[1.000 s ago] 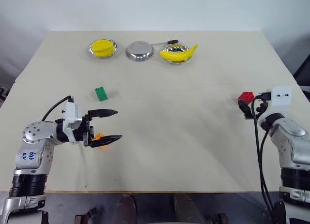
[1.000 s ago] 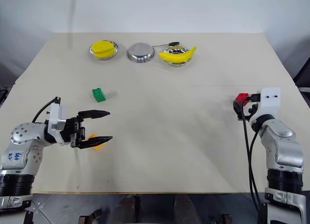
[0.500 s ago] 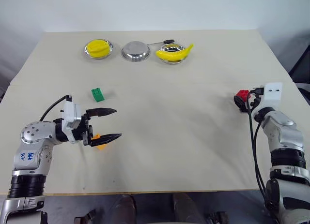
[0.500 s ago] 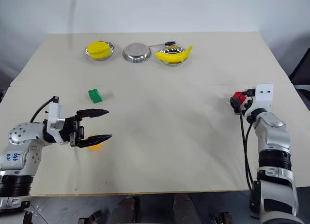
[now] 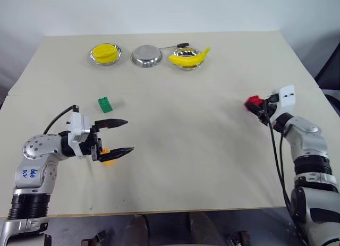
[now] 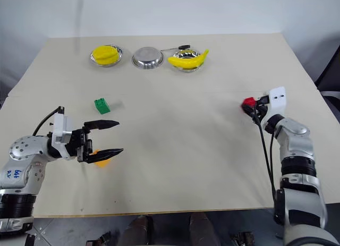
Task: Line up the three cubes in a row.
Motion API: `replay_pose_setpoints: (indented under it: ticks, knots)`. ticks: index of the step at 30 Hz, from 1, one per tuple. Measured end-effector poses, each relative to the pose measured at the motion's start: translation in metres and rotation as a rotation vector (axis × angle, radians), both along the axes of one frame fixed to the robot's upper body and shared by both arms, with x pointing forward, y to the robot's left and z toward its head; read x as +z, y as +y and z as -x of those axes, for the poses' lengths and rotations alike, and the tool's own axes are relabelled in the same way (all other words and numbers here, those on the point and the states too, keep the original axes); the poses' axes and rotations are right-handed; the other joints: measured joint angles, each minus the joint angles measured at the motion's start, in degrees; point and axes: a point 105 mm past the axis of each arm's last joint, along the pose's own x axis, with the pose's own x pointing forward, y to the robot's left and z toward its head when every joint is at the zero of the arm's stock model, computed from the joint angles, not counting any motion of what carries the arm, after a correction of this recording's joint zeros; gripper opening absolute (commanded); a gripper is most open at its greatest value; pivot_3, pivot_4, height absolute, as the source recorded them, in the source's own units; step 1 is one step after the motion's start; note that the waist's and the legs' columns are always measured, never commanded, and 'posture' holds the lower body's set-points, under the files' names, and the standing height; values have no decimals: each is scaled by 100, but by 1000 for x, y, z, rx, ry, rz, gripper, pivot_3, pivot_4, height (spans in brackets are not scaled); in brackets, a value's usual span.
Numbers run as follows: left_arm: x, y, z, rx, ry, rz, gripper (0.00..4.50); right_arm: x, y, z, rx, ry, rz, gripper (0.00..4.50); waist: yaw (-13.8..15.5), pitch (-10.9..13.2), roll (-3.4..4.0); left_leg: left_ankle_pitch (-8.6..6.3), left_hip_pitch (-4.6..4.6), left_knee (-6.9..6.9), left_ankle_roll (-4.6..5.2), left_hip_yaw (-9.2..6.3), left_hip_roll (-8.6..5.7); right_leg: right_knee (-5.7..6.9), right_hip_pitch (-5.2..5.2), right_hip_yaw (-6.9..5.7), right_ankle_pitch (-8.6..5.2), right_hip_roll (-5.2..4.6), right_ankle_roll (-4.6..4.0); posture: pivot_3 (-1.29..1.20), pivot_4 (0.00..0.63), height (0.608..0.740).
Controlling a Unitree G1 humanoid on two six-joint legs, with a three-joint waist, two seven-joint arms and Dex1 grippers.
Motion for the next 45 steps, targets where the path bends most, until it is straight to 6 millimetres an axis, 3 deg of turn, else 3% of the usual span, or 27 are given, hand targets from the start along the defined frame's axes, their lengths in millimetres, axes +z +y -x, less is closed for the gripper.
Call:
replay_pose_setpoints:
  ticks: [1,4,9,16,25,34,39,45]
  knots:
    - [0,1,0,-6,2,-7,4500,6,20,23,244,-5,99,1496,17,2,5,0,-1,0,0,0,1,-7,3,-4,0,0,0,0,150,740]
    - [-3,13,-3,13,26,-24,4500,-2,53,72,707,73,344,1496,25,1,3,-2,0,3,3,-2,9,-27,19,-16,1,0,2,0,150,740]
    - [-7,17,-6,27,42,-27,4500,-32,78,90,924,121,449,1496,21,2,-4,-6,0,9,9,-1,6,-30,22,-15,5,-7,9,0,150,740]
    - [-12,18,1,35,62,-33,4500,-51,82,87,944,80,433,1496,18,1,-5,-6,-1,7,9,1,7,-31,16,-15,5,-9,8,0,150,740]
    - [-10,20,4,45,69,-36,4500,-48,84,68,915,28,402,1496,4,2,-4,-4,1,9,6,2,8,-24,15,-15,5,-8,7,0,150,740]
    - [-9,22,4,57,79,-34,4500,-48,84,63,900,55,367,4463,5,2,-4,-3,1,8,5,3,8,-22,13,-15,5,-8,7,0,150,740]
    - [0,36,-1,154,41,8,4500,-15,80,73,888,-59,317,4488,22,2,-4,-4,0,3,6,2,9,-25,11,-16,5,-9,7,0,150,740]
    - [-6,101,3,515,63,144,4500,12,66,105,792,-149,183,4488,23,2,-4,-12,-2,-2,15,3,10,-32,11,-16,4,-9,6,0,150,740]
